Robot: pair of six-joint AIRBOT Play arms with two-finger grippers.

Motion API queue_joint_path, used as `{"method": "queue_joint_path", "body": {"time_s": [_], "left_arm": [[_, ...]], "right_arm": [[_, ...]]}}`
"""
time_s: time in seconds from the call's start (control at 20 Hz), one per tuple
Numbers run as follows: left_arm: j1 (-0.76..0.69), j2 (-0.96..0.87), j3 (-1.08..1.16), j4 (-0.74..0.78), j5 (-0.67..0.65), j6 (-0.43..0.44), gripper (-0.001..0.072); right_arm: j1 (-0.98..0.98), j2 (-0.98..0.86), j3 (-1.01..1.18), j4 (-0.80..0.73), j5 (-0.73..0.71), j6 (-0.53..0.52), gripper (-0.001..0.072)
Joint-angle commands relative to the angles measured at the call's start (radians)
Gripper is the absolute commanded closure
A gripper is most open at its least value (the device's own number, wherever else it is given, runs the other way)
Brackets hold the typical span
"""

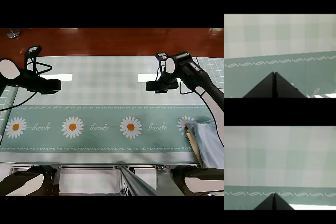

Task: Fold the shirts.

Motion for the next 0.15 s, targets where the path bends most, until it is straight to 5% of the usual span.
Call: {"method": "queue_joint_path", "body": {"time_s": [0.0, 0.1], "left_arm": [[0.000, -0.004, 0.000, 0.004, -0.003, -0.003, 0.0686], [0.000, -0.004, 0.000, 0.004, -0.003, -0.003, 0.0686]], "right_arm": [[0.002, -0.001, 0.000, -0.004, 0.001, 0.004, 0.0674], [0.002, -0.001, 0.000, -0.004, 0.001, 0.004, 0.0674]]}}
